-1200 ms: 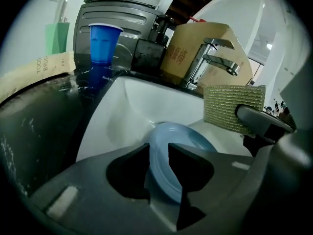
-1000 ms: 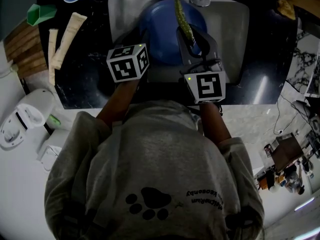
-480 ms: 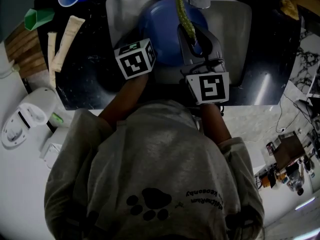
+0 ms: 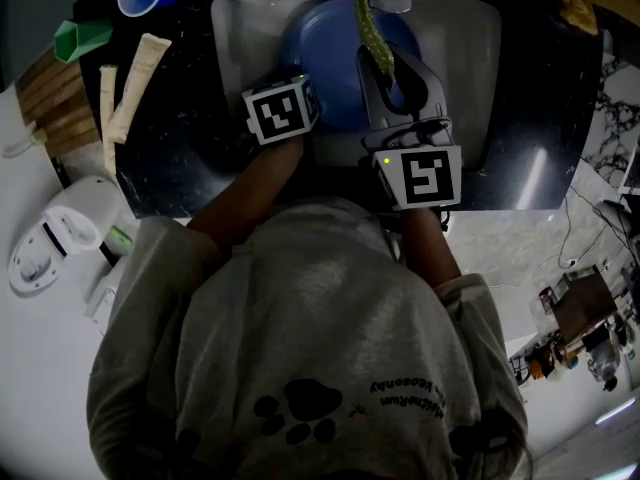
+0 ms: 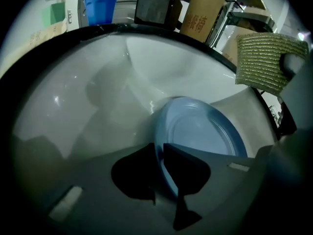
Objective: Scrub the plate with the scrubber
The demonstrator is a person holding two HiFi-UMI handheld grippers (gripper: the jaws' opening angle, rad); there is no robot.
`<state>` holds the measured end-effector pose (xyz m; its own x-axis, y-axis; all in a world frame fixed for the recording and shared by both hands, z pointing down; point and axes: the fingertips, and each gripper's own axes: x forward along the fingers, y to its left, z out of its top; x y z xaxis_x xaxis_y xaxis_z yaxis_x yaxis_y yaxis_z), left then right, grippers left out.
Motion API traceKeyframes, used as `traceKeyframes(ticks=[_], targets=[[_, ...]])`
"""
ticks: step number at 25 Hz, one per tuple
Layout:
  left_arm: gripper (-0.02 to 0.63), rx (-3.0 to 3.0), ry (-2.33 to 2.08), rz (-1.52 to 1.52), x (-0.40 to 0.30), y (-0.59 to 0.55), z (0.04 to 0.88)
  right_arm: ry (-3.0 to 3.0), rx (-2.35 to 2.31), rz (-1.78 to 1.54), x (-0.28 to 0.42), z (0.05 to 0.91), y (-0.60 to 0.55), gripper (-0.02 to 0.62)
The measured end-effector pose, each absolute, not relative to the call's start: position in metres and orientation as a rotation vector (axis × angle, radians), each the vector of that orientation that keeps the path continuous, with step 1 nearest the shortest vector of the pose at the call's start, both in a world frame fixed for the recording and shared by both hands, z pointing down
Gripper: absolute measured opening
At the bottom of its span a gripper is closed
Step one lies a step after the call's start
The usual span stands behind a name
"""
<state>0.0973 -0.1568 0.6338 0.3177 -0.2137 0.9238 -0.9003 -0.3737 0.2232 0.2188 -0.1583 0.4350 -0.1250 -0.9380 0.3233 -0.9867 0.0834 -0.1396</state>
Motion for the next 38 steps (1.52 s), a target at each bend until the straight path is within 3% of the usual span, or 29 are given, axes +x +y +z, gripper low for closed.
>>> traceKeyframes(ticks=[14,26,38], targets=[[0.017,1.637,-0.862,0.845,0.103,-0.15,0.627,-2.157,1.921,0.392,0.224,0.43,-0.132,0.077],[0.02,1.846,-0.824,0.677,0.1,-0.153,0.559,-2.127,1.677,0.3,0.204,0.422,-0.111,0.077],[0.021,1.946,-0.904,0.444,0.051,-0.154,0.489,-2.107,1.531,0.081,0.168,0.383,-0.106,0.078]])
